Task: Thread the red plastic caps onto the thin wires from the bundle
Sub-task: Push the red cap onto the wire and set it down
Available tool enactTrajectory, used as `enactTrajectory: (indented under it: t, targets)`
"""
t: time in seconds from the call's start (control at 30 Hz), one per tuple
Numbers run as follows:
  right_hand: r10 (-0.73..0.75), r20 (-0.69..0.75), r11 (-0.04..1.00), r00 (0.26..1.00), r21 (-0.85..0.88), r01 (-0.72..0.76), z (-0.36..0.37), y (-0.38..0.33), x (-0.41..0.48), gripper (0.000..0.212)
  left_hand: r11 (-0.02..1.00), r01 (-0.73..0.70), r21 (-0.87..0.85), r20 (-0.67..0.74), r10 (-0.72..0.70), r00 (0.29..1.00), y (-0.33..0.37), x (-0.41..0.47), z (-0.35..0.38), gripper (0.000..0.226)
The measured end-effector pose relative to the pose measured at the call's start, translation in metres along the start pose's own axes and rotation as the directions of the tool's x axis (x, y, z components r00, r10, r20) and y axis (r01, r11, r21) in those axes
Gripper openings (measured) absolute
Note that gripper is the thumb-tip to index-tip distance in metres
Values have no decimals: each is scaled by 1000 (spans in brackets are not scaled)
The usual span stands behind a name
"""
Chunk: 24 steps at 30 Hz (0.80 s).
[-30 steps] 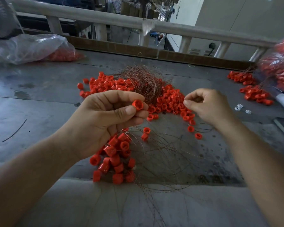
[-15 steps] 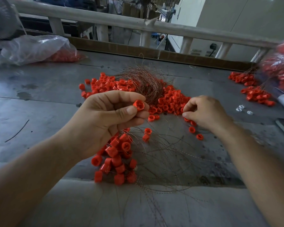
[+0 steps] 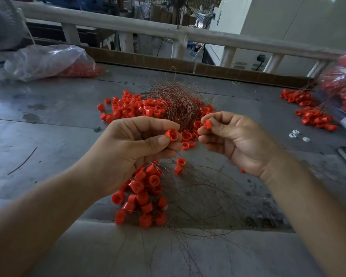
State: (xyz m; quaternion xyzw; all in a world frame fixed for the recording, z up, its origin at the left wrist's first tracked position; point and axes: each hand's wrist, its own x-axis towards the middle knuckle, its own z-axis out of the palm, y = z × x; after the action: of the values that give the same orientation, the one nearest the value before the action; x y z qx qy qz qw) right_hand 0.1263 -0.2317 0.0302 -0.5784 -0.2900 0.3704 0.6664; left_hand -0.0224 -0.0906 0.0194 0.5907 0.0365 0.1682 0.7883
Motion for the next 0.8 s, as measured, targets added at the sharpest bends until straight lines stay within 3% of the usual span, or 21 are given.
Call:
enactTrajectory:
  t: [0.5,0.8]
  targets:
    - [-4,109,1000,994,-16,6,12,0,-6,14,995,-12,101,-13,14,1000,1,-2,2,27]
    - [-57,90,995,994,-72,63,14,2,-7,25,994,-18,108,6,18,1000,1,-3,0,27]
